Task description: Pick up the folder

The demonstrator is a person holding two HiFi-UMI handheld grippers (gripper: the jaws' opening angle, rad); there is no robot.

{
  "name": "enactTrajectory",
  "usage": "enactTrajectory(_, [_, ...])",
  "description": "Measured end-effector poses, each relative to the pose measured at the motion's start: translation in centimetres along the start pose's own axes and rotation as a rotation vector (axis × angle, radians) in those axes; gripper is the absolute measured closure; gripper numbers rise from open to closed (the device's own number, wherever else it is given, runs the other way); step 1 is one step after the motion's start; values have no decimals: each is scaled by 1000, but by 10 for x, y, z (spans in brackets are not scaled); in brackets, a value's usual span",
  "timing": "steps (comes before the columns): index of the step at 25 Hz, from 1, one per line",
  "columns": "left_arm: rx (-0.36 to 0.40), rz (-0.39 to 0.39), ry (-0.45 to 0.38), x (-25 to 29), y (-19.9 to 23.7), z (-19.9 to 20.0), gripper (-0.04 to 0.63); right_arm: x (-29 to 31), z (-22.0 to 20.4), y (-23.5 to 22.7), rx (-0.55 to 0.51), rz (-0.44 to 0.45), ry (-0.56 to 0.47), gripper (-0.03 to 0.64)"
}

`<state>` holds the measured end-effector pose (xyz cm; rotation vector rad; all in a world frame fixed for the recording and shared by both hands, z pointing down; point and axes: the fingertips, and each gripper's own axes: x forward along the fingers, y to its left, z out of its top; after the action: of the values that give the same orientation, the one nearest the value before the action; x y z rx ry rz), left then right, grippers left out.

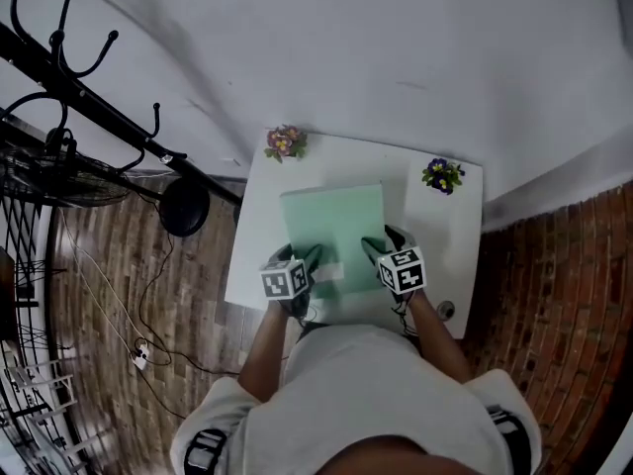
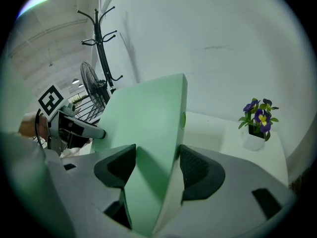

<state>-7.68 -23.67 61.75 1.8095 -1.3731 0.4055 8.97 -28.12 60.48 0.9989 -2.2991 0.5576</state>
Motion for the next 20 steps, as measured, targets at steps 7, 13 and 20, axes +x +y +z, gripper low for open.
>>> enactTrajectory(7, [65, -25, -32, 0, -14, 23, 275, -16, 15, -9, -2, -54, -84, 339])
enactTrajectory(13, [137, -33, -70, -5, -31, 43, 275, -30, 30, -18, -16, -97, -130, 341])
enactTrajectory(20, [185, -39, -112, -11, -45, 59, 275, -45, 45, -23, -27, -123, -180, 341])
